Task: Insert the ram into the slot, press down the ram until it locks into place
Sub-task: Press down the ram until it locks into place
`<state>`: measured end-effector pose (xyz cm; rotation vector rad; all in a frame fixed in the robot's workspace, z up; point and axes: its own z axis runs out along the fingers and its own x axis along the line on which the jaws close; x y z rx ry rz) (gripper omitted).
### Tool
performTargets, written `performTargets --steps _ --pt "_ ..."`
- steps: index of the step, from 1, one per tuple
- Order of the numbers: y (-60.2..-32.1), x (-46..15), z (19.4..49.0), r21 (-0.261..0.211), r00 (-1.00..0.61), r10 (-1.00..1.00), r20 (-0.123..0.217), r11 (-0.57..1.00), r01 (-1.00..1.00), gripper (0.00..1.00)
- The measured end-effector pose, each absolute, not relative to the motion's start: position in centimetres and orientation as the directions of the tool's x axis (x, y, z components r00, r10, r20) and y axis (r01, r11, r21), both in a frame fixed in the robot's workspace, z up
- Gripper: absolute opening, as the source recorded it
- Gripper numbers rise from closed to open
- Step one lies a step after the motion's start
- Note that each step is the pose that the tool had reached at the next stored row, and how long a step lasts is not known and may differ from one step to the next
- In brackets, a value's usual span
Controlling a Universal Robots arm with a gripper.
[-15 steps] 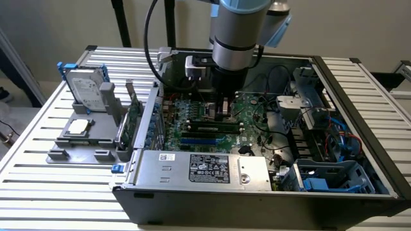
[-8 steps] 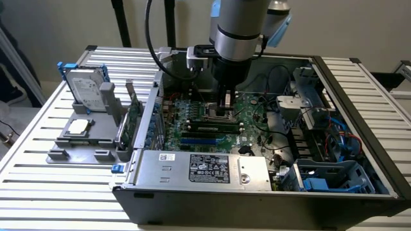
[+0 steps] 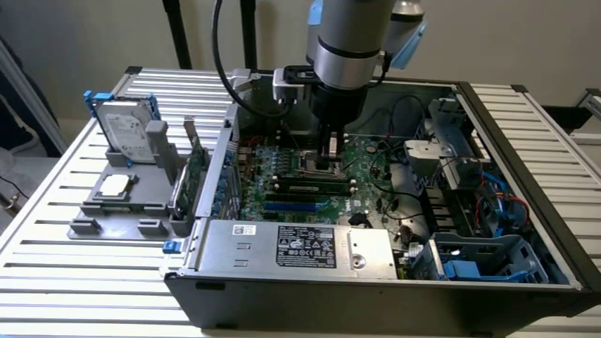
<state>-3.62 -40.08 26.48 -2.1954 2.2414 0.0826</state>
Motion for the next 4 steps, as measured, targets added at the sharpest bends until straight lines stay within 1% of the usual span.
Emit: performTargets --steps 4 --pt "-40.08 -3.62 26.48 0.035 -0.021 -0.999 -0.04 0.02 -0.999 0.11"
